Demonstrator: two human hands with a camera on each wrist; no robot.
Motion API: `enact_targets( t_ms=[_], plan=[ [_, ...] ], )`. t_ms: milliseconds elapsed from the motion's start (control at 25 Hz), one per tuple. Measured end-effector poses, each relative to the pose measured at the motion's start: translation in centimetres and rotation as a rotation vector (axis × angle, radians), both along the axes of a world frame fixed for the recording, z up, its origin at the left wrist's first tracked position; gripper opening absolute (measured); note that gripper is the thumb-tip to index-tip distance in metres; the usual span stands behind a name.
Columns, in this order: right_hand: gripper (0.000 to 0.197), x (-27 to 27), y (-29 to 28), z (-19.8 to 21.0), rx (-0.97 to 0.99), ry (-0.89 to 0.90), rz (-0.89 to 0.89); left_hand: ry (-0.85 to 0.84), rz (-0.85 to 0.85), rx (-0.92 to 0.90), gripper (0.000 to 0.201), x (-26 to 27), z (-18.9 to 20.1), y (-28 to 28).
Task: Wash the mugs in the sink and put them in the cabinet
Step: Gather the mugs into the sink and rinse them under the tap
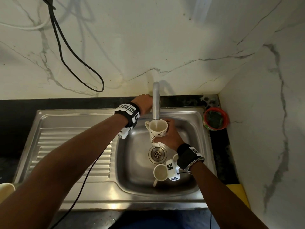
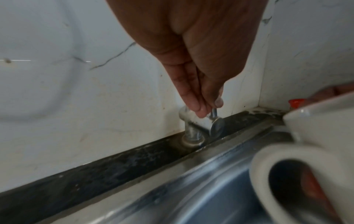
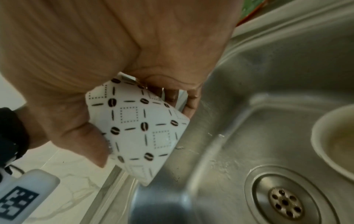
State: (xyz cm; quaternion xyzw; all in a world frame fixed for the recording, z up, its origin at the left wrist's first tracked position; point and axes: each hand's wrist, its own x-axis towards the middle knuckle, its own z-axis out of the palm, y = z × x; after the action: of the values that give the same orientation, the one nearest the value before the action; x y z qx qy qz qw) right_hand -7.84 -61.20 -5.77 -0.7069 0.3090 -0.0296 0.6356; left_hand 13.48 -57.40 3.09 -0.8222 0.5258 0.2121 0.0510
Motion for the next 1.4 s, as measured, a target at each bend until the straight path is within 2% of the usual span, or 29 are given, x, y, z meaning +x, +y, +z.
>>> enact_targets(
  t_ms=[160, 280, 400, 520, 640, 680, 760, 920, 1120, 1240, 1400],
  plan=[
    [0.077, -0.3, 0.8, 0.6, 0.299, 0.037, -0.164, 0.086, 0.014, -0.011, 0.025, -0.6, 0.5, -0.9],
    [0.055, -1.0, 1.1, 0.9, 0.556, 0.073, -0.251, 0.038, 0.057, -0.037, 0.021, -0.7, 0.1, 0.4],
    [0.050, -2.0, 1.1, -0.5, 0.845, 0.153, -0.366, -0.006, 0.039, -0.138, 0.023, -0.8, -1.2, 3.2],
    [0.051, -3.0, 1.0, -1.8, 0.953, 0.152, -0.477, 0.028, 0.087, -0.202, 0.035, -0.8, -3.2, 7.5],
    [0.048, -3.6, 1.1, -2.8, 0.815, 0.238, -0.391, 0.046, 0.164, -0.195, 0.036, -1.7, -4.7, 12.5],
    [0.059, -3.6, 1.3, -3.4, 0.726, 0.283, -0.340, 0.056, 0.186, -0.197, 0.036, -2.0, -5.2, 14.2],
    [0.088, -3.2, 2.1, -4.4, 0.498, 0.370, -0.166, 0.060, 0.229, -0.188, 0.035, -2.5, -6.2, 17.5],
    [0.102, -0.9, 6.2, -5.1, 0.014, 0.403, 0.309, 0.062, 0.344, -0.178, 0.035, -3.1, -7.4, 23.3],
    [0.088, 1.6, 11.6, -7.3, -0.323, 0.526, 0.803, 0.034, 0.461, -0.222, 0.033, -3.6, -7.9, 29.7],
    [0.095, 1.4, 13.7, -8.3, -0.439, 0.613, 0.927, 0.020, 0.546, -0.219, 0.032, -4.0, -8.6, 33.7],
    [0.107, 0.7, 14.3, -9.7, -0.405, 0.707, 0.966, 0.040, 0.619, -0.212, 0.033, -4.7, -9.0, 37.6]
  ],
)
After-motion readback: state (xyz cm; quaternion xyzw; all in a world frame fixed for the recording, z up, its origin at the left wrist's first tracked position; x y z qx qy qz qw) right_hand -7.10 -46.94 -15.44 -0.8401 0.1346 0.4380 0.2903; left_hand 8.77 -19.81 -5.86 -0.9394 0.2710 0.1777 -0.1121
